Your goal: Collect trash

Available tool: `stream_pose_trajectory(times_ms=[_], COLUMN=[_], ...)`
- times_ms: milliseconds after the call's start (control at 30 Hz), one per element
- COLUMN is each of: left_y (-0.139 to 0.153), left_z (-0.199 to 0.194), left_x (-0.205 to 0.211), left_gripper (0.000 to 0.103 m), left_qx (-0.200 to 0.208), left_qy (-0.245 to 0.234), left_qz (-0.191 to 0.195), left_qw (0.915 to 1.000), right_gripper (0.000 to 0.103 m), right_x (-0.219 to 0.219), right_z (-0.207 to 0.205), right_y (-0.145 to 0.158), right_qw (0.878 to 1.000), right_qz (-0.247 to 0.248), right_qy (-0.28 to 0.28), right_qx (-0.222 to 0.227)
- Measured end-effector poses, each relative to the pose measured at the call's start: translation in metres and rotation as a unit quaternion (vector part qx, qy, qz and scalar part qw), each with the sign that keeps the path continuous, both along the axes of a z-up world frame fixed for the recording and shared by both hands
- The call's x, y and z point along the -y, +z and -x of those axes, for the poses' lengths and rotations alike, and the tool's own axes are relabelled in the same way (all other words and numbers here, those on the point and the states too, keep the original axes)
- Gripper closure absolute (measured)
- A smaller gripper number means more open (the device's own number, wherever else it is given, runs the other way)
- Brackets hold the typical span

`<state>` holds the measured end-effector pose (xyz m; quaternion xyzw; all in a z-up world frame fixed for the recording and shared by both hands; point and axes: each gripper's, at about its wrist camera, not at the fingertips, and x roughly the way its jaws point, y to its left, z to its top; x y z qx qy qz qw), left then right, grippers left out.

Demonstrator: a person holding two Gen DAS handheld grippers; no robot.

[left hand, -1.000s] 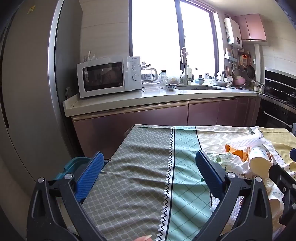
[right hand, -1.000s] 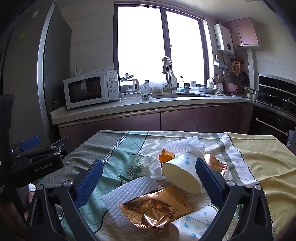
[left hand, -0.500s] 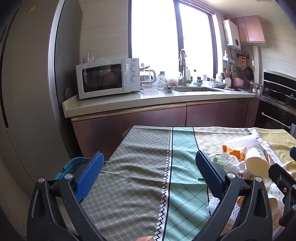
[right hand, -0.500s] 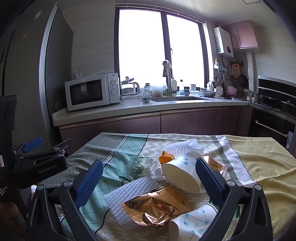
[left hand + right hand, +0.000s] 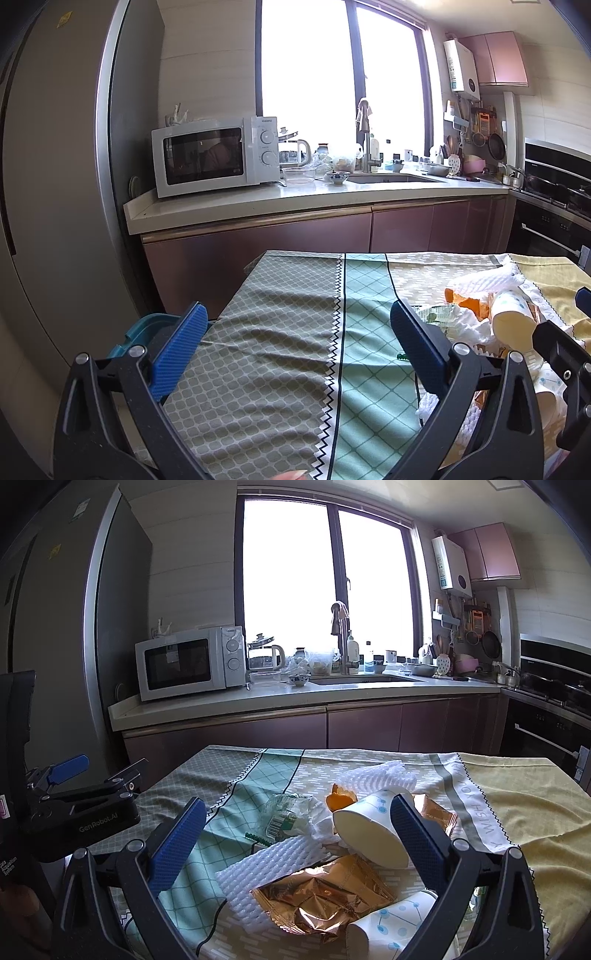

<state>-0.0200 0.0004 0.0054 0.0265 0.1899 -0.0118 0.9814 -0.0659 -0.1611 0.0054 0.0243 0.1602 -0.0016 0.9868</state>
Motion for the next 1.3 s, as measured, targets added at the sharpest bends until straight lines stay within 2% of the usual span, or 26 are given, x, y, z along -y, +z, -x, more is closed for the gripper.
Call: stream_pose_trajectory(times_ms=[600, 1000, 1300], left_y=[-0.004, -0.003, -0.006], left_z=[-0.015, -0.004, 0.01], left_x=[0.026, 0.027, 0.018], left_gripper=[0.005, 0.005, 0.005], left_qx=[-0.015, 0.002, 0.017], left_qy=[0.041, 0.029, 0.017], left_qz=[-0.01, -0.013, 0.001], left_qw=[0.999, 0.9995, 0.9997], right_gripper=[0.006, 0.006, 0.006], right_x=[0.027, 0.029, 0.023], right_z=[-0.032, -0.021, -0.006], right_y=[-0.002, -0.006, -0.005], right_qw=[0.999, 1.0, 1.0], right_qz=[-0.004, -0.007, 0.004], right_qy=[0.03, 0.012, 0.003], right_qx=[-0.014, -0.003, 0.008])
